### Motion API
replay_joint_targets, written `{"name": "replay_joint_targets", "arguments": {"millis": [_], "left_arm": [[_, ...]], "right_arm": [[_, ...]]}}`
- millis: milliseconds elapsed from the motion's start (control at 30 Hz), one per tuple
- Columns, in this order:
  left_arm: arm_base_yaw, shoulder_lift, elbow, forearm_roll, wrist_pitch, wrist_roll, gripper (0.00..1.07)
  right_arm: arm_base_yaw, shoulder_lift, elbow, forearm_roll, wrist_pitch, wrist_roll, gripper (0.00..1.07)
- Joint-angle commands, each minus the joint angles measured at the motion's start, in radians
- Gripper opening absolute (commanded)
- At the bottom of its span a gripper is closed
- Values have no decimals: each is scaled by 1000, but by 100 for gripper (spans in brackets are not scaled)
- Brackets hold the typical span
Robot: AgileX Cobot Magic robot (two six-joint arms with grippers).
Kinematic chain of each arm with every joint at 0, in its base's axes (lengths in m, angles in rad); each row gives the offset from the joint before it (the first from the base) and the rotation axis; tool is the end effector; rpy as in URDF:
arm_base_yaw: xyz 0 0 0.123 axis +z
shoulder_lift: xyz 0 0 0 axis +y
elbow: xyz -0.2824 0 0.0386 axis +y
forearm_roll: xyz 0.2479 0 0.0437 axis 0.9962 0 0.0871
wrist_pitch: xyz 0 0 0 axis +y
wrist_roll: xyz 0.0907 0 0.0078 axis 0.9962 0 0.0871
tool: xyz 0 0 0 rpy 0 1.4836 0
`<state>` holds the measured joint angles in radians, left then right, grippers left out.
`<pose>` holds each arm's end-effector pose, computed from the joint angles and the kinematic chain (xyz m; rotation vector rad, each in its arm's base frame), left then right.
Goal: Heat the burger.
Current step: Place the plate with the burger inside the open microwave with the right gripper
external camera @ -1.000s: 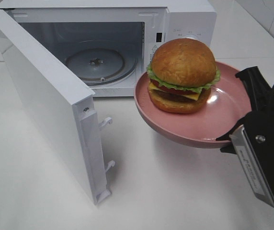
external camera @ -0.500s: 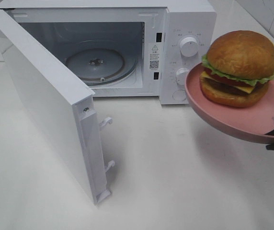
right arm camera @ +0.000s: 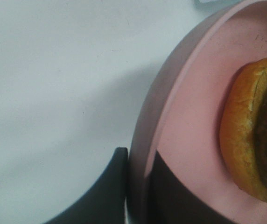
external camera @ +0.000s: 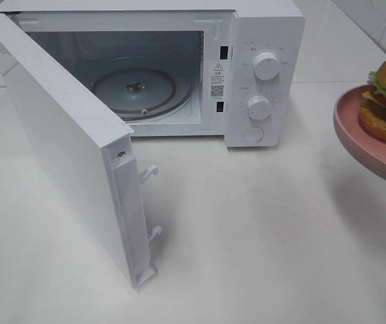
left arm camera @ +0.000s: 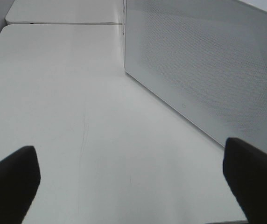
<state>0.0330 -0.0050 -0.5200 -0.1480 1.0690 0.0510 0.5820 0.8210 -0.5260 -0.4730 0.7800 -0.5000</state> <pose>-0.0084 -0.0121 0.2827 0.0279 2.0209 -0.1232 0.1306 0.0510 0.2565 -1.5377 1.9776 -0.5184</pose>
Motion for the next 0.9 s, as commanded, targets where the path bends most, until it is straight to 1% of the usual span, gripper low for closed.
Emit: {"name": "replay_joint_targets", "arguments": {"millis": [33, 100, 167, 267, 333, 367, 433, 467, 500, 533, 600, 633, 667, 700, 767, 867, 900], "left_arm": [[4, -17, 5, -3, -5, 0, 100], [4, -17, 5, -3, -5, 0, 100], [4, -17, 5, -3, -5, 0, 100], [4, -17, 5, -3, -5, 0, 100], [4, -17, 5, -3, -5, 0, 100], [4, -17, 5, -3, -5, 0, 100], [4, -17, 5, -3, -5, 0, 100], [4, -17, 5, -3, -5, 0, 100], [4, -17, 5, -3, -5, 0, 100], [4, -17, 5, -3, -5, 0, 100], [4, -17, 5, -3, -5, 0, 100], [4, -17, 5, -3, -5, 0, 100], [4, -17, 5, -3, -5, 0, 100], [4, -17, 5, -3, -5, 0, 100], [4, -17, 5, -3, -5, 0, 100], [4, -17, 5, -3, -5, 0, 100], [4, -17, 5, -3, -5, 0, 100]], "right_arm": [[-1, -16, -6, -78, 8, 110, 0], [-1, -16, -6, -87, 14, 136, 0], [-1, -16, 6, -146, 32, 229, 0], [-1, -16, 17, -182, 48, 291, 0], [-1, -15, 25, -233, 85, 416, 0], [-1, -15, 25, -233, 85, 416, 0], [-1, 4, 25, -268, 125, 516, 0], [-1, 4, 25, -268, 125, 516, 0], [-1, 32, 25, -287, 153, 594, 0], [-1, 32, 25, -287, 153, 594, 0], [-1, 71, 25, -303, 167, 705, 0], [-1, 71, 25, -303, 167, 705, 0], [-1, 95, 25, -306, 167, 775, 0], [-1, 95, 25, -306, 167, 775, 0], [-1, 137, 25, -308, 167, 871, 0], [-1, 152, 25, -309, 167, 901, 0], [-1, 179, 25, -319, 167, 958, 0]]}}
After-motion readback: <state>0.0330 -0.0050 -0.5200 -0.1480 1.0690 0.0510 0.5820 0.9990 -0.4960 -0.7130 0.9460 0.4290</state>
